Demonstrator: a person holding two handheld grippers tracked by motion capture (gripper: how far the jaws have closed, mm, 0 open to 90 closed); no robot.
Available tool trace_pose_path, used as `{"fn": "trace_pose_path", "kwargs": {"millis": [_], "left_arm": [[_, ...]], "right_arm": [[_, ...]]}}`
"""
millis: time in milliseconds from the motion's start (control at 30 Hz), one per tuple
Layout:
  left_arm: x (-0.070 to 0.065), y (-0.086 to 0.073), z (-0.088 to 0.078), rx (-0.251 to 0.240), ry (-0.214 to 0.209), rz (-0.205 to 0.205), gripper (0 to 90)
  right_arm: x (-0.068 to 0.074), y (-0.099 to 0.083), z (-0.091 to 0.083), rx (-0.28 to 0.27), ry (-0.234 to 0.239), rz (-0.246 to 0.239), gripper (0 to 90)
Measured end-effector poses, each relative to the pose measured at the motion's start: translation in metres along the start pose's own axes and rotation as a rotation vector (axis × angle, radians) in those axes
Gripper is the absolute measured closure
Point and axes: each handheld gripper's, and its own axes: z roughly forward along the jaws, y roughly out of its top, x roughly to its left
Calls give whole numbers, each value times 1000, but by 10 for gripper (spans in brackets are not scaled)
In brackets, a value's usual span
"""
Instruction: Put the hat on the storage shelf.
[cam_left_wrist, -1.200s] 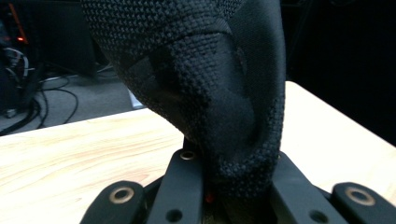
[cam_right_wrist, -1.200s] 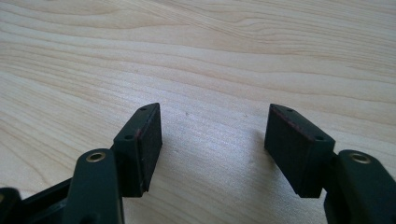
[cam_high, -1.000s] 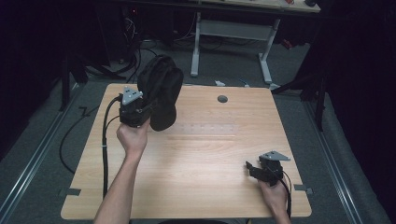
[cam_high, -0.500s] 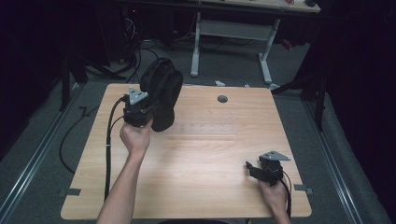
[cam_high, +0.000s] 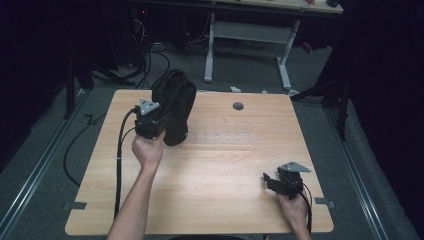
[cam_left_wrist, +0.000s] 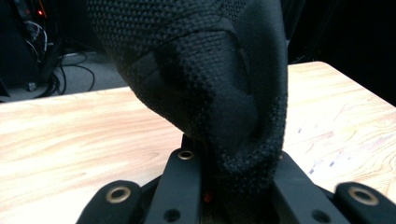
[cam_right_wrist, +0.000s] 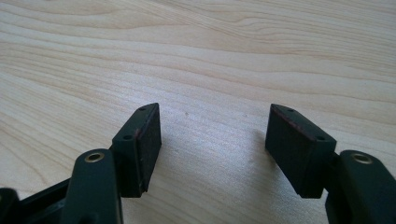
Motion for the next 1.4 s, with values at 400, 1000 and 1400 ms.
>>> {"fn": "trace_pose_path", "kwargs": {"millis": [400, 1000, 1400], "left_arm": [[5, -2, -5, 13, -25, -45, 715], [9, 1, -14, 39, -51, -88, 201], [7, 4, -36, 75, -93, -84, 143]], "right_arm": [[0, 0, 0, 0, 0, 0, 360], [0, 0, 0, 0, 0, 0, 360], [0, 0, 0, 0, 0, 0, 360]]}}
